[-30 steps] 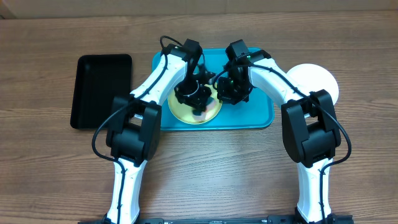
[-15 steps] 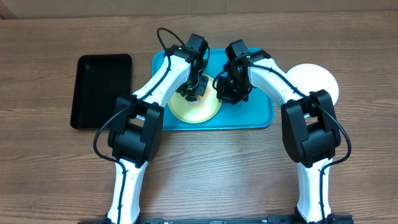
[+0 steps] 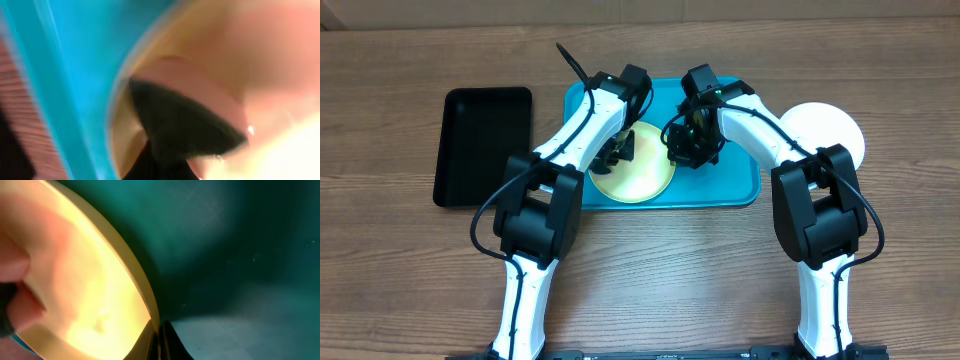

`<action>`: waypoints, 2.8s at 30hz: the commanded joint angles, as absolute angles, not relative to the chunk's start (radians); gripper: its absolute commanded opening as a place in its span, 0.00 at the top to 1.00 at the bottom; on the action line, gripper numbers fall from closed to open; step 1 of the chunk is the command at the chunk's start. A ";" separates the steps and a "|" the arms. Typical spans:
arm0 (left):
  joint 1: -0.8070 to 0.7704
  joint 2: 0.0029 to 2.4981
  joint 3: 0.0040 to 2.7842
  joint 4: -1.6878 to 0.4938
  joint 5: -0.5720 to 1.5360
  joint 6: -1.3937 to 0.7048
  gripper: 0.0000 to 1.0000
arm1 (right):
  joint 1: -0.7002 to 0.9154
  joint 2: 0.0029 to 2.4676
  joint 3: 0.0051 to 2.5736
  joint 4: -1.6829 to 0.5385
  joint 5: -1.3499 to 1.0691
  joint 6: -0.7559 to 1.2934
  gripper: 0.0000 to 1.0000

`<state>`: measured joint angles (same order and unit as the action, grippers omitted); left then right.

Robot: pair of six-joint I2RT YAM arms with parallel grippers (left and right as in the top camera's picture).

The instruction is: Clean dirty plates on tray and stack at the side

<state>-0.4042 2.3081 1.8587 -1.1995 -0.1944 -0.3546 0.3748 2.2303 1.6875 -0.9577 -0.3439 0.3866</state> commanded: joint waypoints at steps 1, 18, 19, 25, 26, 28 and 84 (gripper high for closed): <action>-0.400 2.323 1.854 -1.221 0.112 -0.146 0.96 | 0.371 2.235 1.701 -0.953 -0.334 0.386 0.96; -0.386 2.323 1.854 -0.926 0.004 -0.263 0.96 | 0.371 2.235 1.701 -0.958 -0.335 0.386 0.96; -0.386 2.323 1.854 -0.910 -0.062 -0.290 0.96 | 0.371 2.235 1.701 -0.958 -0.334 0.386 0.96; -0.387 2.323 1.854 -0.944 -0.322 -0.400 0.96 | 0.371 2.235 1.701 -0.958 -0.334 0.386 0.96; -0.387 2.323 1.854 -0.970 -0.329 -0.417 0.96 | 0.371 2.235 1.701 -0.957 -0.334 0.386 0.96; -0.387 2.323 1.854 -1.015 -0.317 -0.428 0.96 | 0.371 2.235 1.701 -0.955 -0.334 0.386 0.96; -0.315 2.330 2.231 -1.243 -0.025 -0.318 0.96 | 0.474 1.924 1.702 -1.117 0.524 0.447 0.96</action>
